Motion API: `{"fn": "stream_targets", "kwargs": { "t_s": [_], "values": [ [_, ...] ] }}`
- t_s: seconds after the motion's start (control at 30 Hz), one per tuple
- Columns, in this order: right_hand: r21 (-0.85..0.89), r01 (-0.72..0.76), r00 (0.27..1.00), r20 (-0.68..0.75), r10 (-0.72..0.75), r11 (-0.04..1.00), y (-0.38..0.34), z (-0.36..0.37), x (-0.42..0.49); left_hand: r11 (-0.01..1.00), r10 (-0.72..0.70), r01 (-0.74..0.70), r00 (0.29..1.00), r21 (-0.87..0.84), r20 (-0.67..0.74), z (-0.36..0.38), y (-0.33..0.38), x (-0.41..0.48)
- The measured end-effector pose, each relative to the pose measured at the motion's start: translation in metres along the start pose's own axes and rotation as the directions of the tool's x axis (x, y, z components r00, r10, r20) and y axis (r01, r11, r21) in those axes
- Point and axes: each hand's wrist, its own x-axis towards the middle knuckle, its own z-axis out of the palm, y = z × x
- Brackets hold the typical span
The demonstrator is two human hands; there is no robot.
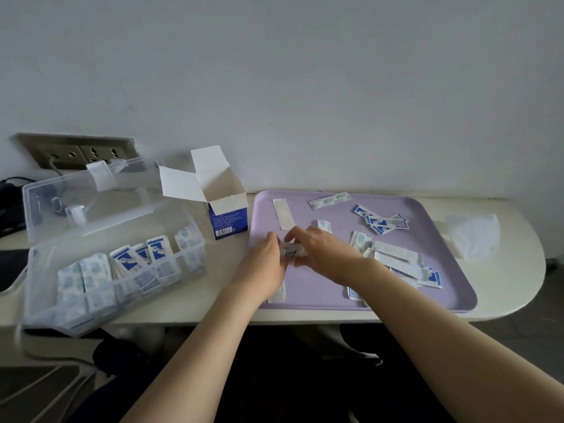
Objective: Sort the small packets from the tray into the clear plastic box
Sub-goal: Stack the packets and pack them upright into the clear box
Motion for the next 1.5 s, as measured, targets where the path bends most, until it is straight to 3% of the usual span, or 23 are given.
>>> {"fn": "stream_targets", "kwargs": {
  "t_s": [0.17, 0.57, 0.8, 1.07, 1.33, 1.5],
  "values": [
    [0.012, -0.073, 0.997, 0.027, 0.072, 0.997, 0.006, 0.002, -0.005, 0.995, 0.043, -0.039, 0.998, 0.091, -0.043, -0.004, -0.003, -0.006],
    [0.186, -0.264, 0.964, 0.020, 0.265, 0.946, 0.028, -0.010, -0.010, 0.996, -0.040, 0.017, 0.964, -0.087, -0.263, -0.022, -0.004, -0.008],
    [0.074, -0.150, 0.971, -0.175, 0.161, 0.986, 0.004, -0.027, -0.016, 0.994, -0.108, 0.099, 0.941, -0.046, -0.321, -0.023, -0.005, -0.006],
    [-0.029, 0.052, 0.988, -0.142, -0.055, 0.998, -0.009, -0.014, -0.016, 0.983, 0.022, -0.047, 0.990, -0.176, -0.140, -0.016, 0.002, -0.007],
    [-0.017, -0.027, 0.979, -0.201, 0.023, 0.999, -0.008, -0.014, -0.012, 0.949, -0.002, -0.030, 0.995, -0.314, -0.101, -0.014, 0.009, -0.009],
    [-0.078, -0.035, 0.982, -0.188, 0.020, 0.996, -0.007, -0.008, -0.010, 0.980, 0.068, -0.089, 0.990, -0.180, -0.120, -0.011, 0.005, -0.007]
  ]
}}
